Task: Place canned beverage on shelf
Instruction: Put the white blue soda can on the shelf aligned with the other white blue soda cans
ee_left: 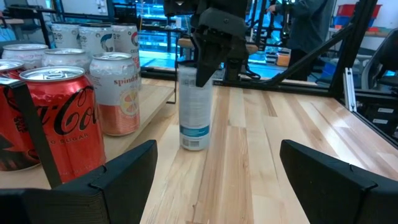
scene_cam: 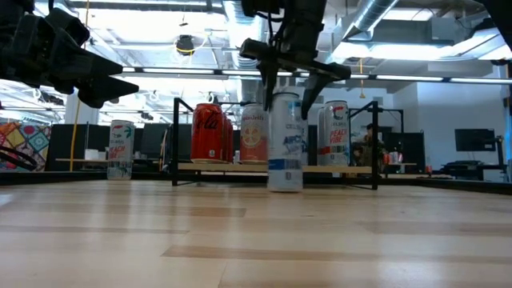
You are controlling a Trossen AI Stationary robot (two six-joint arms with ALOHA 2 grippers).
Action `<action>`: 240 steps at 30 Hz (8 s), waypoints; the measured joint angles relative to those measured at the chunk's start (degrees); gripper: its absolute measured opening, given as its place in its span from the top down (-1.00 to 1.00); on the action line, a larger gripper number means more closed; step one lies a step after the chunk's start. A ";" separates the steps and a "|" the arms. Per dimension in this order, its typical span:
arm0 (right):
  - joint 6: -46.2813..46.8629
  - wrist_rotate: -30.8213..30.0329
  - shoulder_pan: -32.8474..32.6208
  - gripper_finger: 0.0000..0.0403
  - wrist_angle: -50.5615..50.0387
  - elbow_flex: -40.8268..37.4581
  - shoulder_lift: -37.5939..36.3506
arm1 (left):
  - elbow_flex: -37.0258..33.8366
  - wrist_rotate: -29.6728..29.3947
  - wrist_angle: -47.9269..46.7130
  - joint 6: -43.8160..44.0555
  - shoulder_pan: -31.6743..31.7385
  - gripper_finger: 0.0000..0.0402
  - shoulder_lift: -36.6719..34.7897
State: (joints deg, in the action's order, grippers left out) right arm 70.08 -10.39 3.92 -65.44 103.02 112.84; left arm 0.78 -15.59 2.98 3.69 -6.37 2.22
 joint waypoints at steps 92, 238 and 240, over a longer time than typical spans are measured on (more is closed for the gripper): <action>-111.94 8.76 4.15 -0.61 -3.97 5.00 2.82 | 0.00 0.00 0.00 -0.01 -0.02 -0.63 0.00; -100.50 10.46 23.47 -0.26 -11.79 9.09 -0.29 | 0.00 0.00 0.00 -0.01 -0.02 -0.63 0.00; -100.20 10.46 23.47 -0.31 -11.63 9.09 -0.29 | 0.00 0.00 0.00 -0.01 -0.01 -0.63 0.00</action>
State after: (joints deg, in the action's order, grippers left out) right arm -30.12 0.08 27.40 -77.07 112.12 112.55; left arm 0.78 -15.59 2.98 3.68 -6.38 2.22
